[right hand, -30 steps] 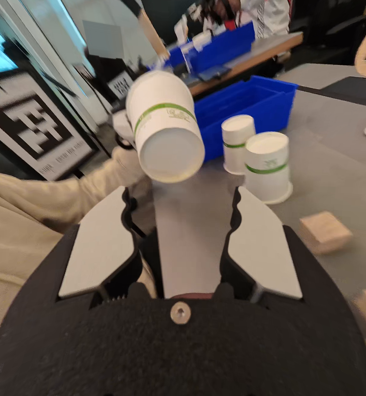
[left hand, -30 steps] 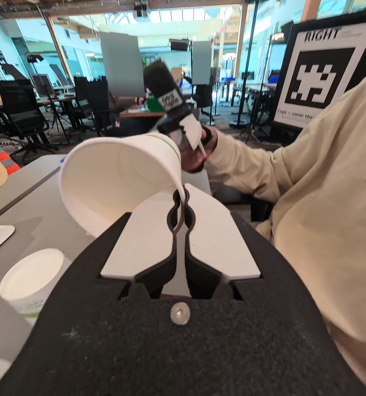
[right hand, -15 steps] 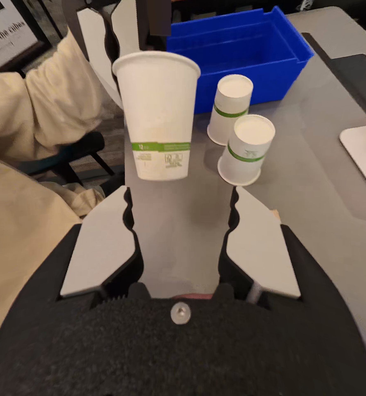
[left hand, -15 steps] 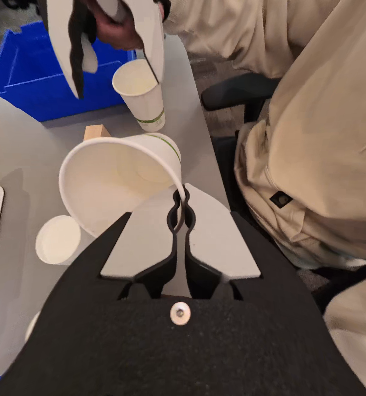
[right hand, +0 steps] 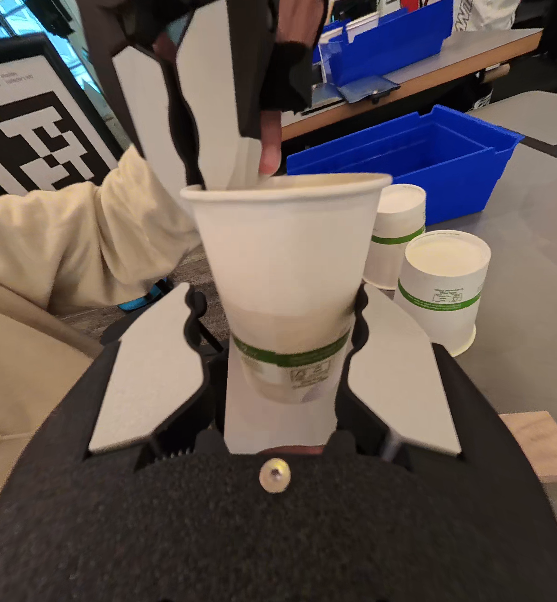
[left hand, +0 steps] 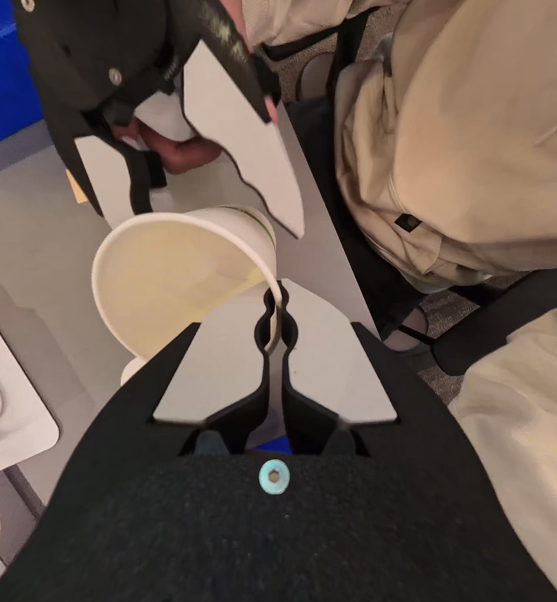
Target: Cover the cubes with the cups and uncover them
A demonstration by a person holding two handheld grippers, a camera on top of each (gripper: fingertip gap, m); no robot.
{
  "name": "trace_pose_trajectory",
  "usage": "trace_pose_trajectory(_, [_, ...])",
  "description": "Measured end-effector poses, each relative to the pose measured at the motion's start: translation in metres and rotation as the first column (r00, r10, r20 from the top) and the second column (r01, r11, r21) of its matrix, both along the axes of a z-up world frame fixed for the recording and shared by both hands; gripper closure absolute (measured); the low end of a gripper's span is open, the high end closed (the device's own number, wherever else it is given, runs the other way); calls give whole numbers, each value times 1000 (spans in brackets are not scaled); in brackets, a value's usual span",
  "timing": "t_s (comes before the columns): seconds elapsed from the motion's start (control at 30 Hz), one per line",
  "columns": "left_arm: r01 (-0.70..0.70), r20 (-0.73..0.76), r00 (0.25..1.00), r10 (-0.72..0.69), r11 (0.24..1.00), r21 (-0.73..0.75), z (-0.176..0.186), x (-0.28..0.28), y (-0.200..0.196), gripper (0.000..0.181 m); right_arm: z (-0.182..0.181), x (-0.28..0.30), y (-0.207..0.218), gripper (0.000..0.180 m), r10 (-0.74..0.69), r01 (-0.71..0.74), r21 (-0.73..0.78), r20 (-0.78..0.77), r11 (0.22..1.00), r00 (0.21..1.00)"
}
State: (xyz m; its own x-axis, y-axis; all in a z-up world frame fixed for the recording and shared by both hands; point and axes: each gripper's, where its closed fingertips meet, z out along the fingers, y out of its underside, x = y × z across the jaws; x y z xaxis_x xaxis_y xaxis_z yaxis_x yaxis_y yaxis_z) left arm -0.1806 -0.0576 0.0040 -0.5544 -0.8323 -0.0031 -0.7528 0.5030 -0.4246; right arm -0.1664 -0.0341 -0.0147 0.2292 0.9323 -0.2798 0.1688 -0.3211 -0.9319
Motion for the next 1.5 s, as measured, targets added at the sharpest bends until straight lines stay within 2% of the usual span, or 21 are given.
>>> trace_pose_trajectory(0.03, [12, -10, 1000, -12, 1000, 2, -1, 2, -2, 181, -2, -1, 1, 91, -14, 14, 8, 1, 1000, 1000])
trace_pose_trajectory(0.23, [22, -24, 999, -21, 1000, 23, -3, 5, -3, 179, -8, 1, 3, 98, -48, 48, 9, -3, 999, 999])
trace_pose_trajectory(0.33, [-31, 26, 999, 30, 999, 35, -1, 9, 2, 177, -6, 4, 5, 99, -86, 86, -6, -25, 996, 996])
trace_pose_trajectory(0.4, [-88, 100, 991, 85, 996, 25, 7, 12, 4, 149, -6, 7, 7, 99, -113, 113, -10, -34, 994, 993])
trace_pose_trajectory(0.5, [-178, 298, 939, 174, 984, -11, 25, 12, 8, 132, -5, 15, 12, 99, -176, 176, -11, -37, 984, 984])
trace_pose_trajectory(0.53, [-217, 397, 894, 210, 976, -28, 33, 13, 10, 126, -4, 19, 13, 99, -198, 198, -12, -35, 980, 980])
trace_pose_trajectory(0.57, [-278, 509, 818, 267, 959, -56, 43, 15, 14, 125, -2, 23, 15, 99, -225, 225, -3, -41, 974, 973])
trace_pose_trajectory(0.63, [-438, 690, 567, 450, 874, -210, 59, 14, 28, 125, 5, 33, 18, 99, -281, 282, 5, -71, 959, 957])
trace_pose_trajectory(0.67, [-505, 731, 412, 544, 804, -314, 62, 10, 38, 124, 7, 38, 18, 99, -302, 304, 1, -84, 953, 949])
trace_pose_trajectory(0.7, [-567, 732, 236, 639, 702, -430, 58, 0, 50, 120, 9, 42, 17, 99, -318, 319, -1, -93, 948, 943])
trace_pose_trajectory(0.73, [-599, 695, 91, 713, 597, -534, 46, -11, 59, 120, 10, 46, 16, 99, -336, 338, 2, -104, 941, 936])
trace_pose_trajectory(0.77, [-618, 650, -7, 760, 507, -600, 26, -21, 63, 123, 10, 50, 15, 99, -354, 357, 6, -112, 934, 928])
trace_pose_trajectory(0.8, [-641, 606, -79, 791, 426, -639, 4, -30, 65, 124, 12, 52, 13, 99, -367, 371, 12, -119, 929, 923])
trace_pose_trajectory(0.83, [-672, 576, -106, 811, 369, -643, -20, -36, 63, 123, 14, 53, 11, 99, -378, 384, 24, -128, 923, 917])
trace_pose_trajectory(0.9, [-715, 570, -155, 807, 307, -628, -53, -49, 55, 123, 21, 59, 7, 98, -418, 430, 60, -147, 901, 897])
trace_pose_trajectory(1.0, [-730, 613, -173, 771, 318, -605, -62, -60, 37, 124, 42, 82, -5, 98, -504, 537, 155, -209, 829, 838])
trace_pose_trajectory(1.13, [-808, 672, -201, 713, 267, -525, -58, -77, 36, 124, 52, 148, -19, 98, -692, 737, 273, -256, 618, 675])
trace_pose_trajectory(1.2, [-836, 679, -171, 714, 260, -484, -63, -77, 34, 121, 42, 185, -24, 98, -793, 818, 304, -236, 489, 562])
trace_pose_trajectory(1.27, [-851, 665, -108, 739, 277, -446, -73, -70, 30, 116, 26, 211, -28, 98, -855, 865, 288, -207, 411, 476])
trace_pose_trajectory(1.37, [-858, 623, -59, 780, 279, -431, -87, -61, 29, 115, 8, 226, -26, 98, -881, 889, 262, -199, 374, 429])
trace_pose_trajectory(1.5, [-866, 607, -27, 794, 286, -411, -95, -52, 31, 116, -12, 227, -13, 98, -883, 890, 216, -168, 401, 438])
